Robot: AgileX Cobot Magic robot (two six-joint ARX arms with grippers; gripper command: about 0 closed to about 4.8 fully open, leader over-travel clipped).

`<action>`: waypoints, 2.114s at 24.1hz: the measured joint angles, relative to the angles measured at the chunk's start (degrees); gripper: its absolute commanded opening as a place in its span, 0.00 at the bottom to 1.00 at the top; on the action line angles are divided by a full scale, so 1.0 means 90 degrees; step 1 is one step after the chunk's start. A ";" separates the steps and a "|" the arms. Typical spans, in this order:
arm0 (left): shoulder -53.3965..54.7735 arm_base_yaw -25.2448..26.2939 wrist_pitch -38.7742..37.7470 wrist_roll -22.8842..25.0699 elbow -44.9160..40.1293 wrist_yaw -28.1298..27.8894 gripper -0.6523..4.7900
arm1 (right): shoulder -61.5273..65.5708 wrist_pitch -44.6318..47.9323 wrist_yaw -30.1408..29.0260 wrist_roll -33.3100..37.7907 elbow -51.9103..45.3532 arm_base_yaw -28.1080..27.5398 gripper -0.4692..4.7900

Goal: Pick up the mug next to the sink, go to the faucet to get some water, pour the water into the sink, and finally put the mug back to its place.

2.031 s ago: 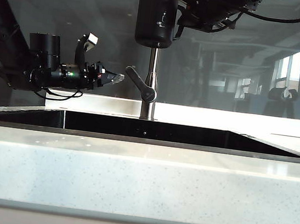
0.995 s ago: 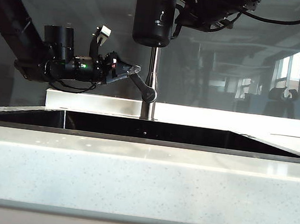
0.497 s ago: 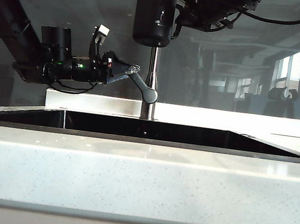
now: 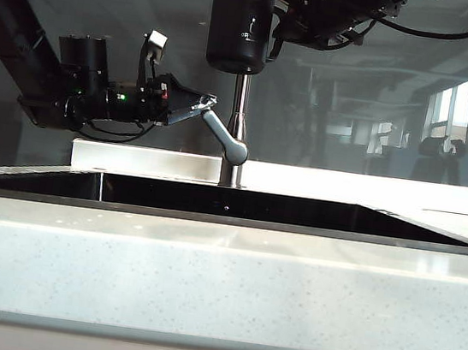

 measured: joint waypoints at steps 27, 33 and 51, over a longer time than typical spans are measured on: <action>0.0000 -0.0015 -0.1061 0.1197 0.0000 -0.1627 0.61 | 0.0017 -0.0075 0.0002 -0.0027 -0.0007 0.0000 0.08; 0.0000 -0.0017 -0.1032 0.1513 0.0000 -0.1897 0.61 | 0.0019 -0.0107 0.0002 -0.0029 -0.0007 0.0000 0.08; -0.0051 0.0097 -0.0879 0.1486 -0.0002 -0.2263 0.62 | 0.0015 -0.0379 -0.0002 -0.0709 -0.0010 -0.0170 0.08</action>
